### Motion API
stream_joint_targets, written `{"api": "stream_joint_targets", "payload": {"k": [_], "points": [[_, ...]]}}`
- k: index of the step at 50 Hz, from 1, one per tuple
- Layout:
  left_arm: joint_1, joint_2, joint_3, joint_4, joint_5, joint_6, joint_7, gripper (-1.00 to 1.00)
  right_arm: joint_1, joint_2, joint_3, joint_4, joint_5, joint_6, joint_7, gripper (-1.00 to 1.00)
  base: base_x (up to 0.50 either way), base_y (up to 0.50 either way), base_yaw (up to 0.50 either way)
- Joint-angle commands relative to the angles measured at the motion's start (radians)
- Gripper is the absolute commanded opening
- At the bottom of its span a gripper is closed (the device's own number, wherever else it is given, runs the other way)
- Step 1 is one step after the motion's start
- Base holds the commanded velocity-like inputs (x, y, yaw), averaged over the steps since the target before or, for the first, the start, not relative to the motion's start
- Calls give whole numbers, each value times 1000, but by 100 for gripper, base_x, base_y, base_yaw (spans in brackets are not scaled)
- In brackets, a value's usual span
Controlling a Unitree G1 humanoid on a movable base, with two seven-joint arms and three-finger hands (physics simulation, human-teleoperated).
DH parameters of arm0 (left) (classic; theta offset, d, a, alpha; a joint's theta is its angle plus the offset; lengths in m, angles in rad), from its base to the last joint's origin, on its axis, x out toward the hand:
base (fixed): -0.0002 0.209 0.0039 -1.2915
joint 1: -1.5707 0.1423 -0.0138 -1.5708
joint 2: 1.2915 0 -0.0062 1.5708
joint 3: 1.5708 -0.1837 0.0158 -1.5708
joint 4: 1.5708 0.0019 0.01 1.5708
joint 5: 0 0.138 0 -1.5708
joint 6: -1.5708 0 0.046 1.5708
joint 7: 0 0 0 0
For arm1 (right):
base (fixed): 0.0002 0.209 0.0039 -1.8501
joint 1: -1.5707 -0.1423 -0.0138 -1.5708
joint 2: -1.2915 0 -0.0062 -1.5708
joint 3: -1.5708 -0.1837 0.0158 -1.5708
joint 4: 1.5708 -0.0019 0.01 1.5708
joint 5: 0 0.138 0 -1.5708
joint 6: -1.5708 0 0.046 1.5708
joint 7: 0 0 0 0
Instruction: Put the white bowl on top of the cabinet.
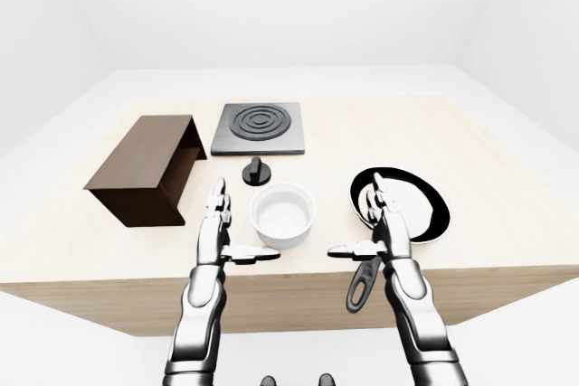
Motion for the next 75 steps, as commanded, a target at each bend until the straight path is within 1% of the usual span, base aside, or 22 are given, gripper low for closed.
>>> {"api": "stream_joint_targets", "payload": {"k": [1, 8, 12, 16, 17, 20, 30, 35, 38, 51, 53, 55, 58, 63, 65, 66, 68, 70, 71, 72, 73, 75], "points": [[-4, 11, 23, 12, -10, -6, -22, 100, -5, -10, -17, 23, -12, -16, 5, 100, 0, 0, 0], [-1, 11, 22, 5, -10, -2, -22, 100, -2, -10, -16, 21, -19, -16, 3, 100, 0, 0, 0], [0, 11, 22, 2, -10, 1, -22, 100, -1, -9, -15, 24, -23, -23, 0, 100, 0, 0, 0], [1, 11, 22, -2, -9, 4, -22, 100, -2, -9, -14, 32, -30, -39, -7, 100, 0, 0, 0], [1, 11, 22, -5, -11, 7, -22, 100, -5, -9, -14, 35, -30, -33, -6, 100, 0, 0, 0], [2, 11, 22, -7, -11, 8, -22, 100, -4, -9, -13, 38, -33, -41, -8, 100, 0, 0, 0], [-1, 11, 23, -3, -11, 7, -22, 100, -3, -9, -13, 42, -36, -49, -11, 100, 0, 7, 0], [-2, 11, 22, 0, -10, 5, -22, 100, -2, -9, -15, 36, -29, -40, -6, 100, 0, 26, 0], [-2, 11, 22, 3, -9, 3, -21, 100, 0, -9, -14, 37, -31, -46, -8, 100, 0, 26, 0], [-4, 11, 21, 8, -9, 1, -22, 100, 4, -8, -11, 28, -28, -36, -1, 100, 0, 26, 0], [-5, 11, 21, 12, -9, 0, -23, 100, 2, -8, -10, 29, -26, -27, 3, 100, 0, 26, 0], [-4, 11, 20, 10, -8, 1, -22, 100, 1, -7, -9, 37, -33, -35, -2, 100, 0, 26, 0], [-2, 11, 20, 5, -8, 4, -23, 100, 4, -7, -7, 33, -33, -34, -1, 100, 0, 25, 0], [-9, 9, 17, 20, -4, 4, -20, 100, 0, -8, -12, 28, -21, -19, 5, 100, 0, 9, 0], [-10, 6, 10, 16, 4, 12, -15, 100, 0, -9, -14, 18, -22, -8, 1, 100, 0, 0, 0], [-6, 4, 3, 1, 9, 23, -12, 100, 3, -10, -16, 8, -18, 1, 2, 100, 0, 0, 0], [1, 1, -6, -26, 20, 42, -7, 100, 5, -10, -16, 4, -28, -1, -7, 100, 0, 0, 0], [5, -3, -15, -60, 27, 71, -1, 100, 7, -12, -23, -17, -19, 23, -1, 100, 0, 0, 0], [5, -3, -15, -61, 27, 72, -1, 100, 7, -12, -23, -17, -19, 23, -1, 100, 0, 0, 0], [6, -8, -24, -96, 44, 89, 15, 100, 6, -15, -30, -28, -16, 36, -3, 100, 0, 0, 0], [7, -12, -36, -123, 64, 89, 30, 100, 3, -19, -37, -37, -14, 53, -5, 100, 0, 0, 0], [1, -14, -45, -126, 82, 89, 42, 100, 1, -21, -45, -44, -10, 61, -5, 100, 0, 0, 0]]}}
